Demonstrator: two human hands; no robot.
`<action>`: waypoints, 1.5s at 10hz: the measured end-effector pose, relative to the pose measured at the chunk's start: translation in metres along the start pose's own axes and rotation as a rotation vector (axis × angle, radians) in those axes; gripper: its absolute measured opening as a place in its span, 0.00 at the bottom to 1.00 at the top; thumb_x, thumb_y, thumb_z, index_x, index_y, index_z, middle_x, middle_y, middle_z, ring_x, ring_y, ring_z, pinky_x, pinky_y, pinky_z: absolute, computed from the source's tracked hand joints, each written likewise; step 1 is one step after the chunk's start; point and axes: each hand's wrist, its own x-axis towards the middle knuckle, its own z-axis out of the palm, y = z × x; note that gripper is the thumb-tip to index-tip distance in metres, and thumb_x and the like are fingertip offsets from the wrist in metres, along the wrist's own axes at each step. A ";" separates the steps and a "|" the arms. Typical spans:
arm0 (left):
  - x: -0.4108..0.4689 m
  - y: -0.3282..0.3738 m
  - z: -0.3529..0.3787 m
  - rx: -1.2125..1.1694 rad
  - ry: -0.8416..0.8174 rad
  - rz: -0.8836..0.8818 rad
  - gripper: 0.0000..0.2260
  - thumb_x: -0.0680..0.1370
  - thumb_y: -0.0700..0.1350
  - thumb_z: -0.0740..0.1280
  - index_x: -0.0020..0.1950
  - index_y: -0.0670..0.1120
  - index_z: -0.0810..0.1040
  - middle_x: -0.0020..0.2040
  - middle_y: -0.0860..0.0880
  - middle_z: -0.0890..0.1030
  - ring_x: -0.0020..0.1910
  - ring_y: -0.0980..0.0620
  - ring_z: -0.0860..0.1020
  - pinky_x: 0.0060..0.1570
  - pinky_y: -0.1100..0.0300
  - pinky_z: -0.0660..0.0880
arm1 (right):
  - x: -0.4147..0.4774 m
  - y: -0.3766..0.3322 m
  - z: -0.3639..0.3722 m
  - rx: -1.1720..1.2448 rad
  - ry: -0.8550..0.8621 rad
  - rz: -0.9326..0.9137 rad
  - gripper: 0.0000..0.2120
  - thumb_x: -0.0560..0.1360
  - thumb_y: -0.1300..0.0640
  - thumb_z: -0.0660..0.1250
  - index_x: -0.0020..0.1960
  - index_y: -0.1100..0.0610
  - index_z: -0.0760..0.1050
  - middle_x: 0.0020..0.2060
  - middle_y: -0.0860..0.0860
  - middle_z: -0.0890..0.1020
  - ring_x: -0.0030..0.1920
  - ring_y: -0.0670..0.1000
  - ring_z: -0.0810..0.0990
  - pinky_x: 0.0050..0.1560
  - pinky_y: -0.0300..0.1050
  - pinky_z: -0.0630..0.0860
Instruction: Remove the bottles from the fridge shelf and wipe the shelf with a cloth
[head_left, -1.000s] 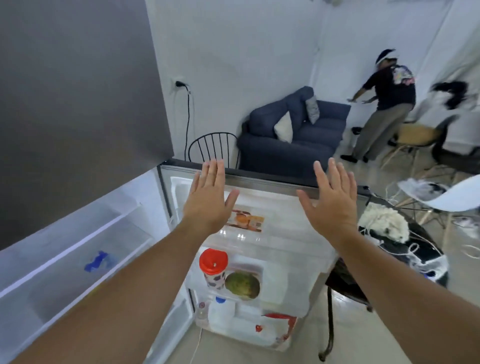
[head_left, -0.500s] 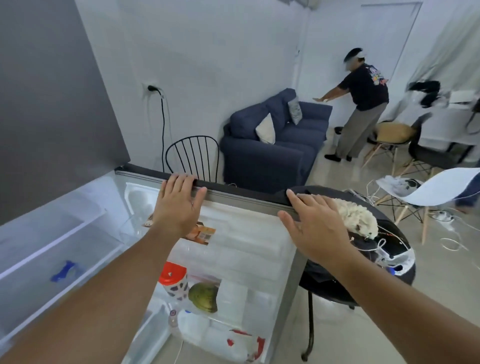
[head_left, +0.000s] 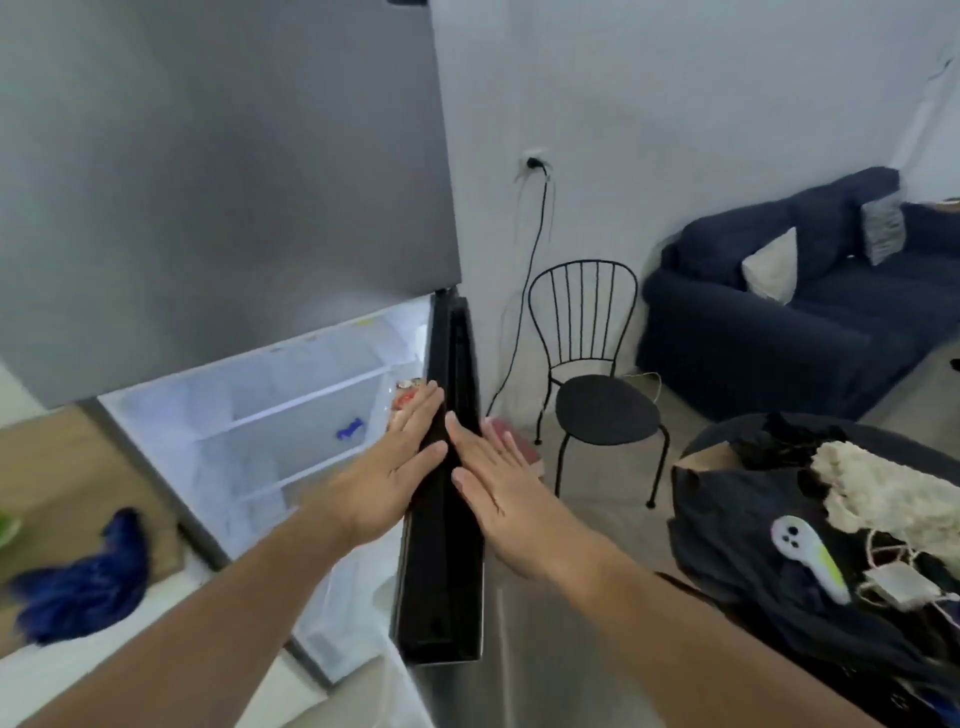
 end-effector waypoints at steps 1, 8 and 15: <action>-0.049 -0.018 -0.039 -0.025 -0.063 -0.084 0.29 0.82 0.61 0.58 0.81 0.66 0.50 0.80 0.71 0.49 0.78 0.72 0.48 0.80 0.58 0.47 | 0.043 -0.006 0.036 -0.079 0.068 -0.110 0.29 0.85 0.41 0.46 0.82 0.44 0.38 0.80 0.37 0.40 0.79 0.39 0.33 0.82 0.48 0.39; -0.077 -0.211 -0.146 0.948 0.400 -0.283 0.32 0.85 0.54 0.51 0.83 0.39 0.46 0.84 0.42 0.48 0.83 0.46 0.47 0.81 0.48 0.46 | 0.263 -0.070 0.159 -0.538 0.334 -0.044 0.38 0.82 0.36 0.50 0.81 0.60 0.50 0.82 0.56 0.54 0.82 0.56 0.50 0.82 0.56 0.52; -0.070 -0.249 -0.151 1.251 0.645 -0.196 0.31 0.76 0.38 0.70 0.77 0.43 0.65 0.73 0.37 0.74 0.78 0.37 0.64 0.77 0.43 0.56 | 0.249 -0.067 0.148 -0.062 0.427 -0.031 0.32 0.71 0.35 0.62 0.74 0.37 0.64 0.73 0.53 0.73 0.70 0.58 0.75 0.72 0.45 0.63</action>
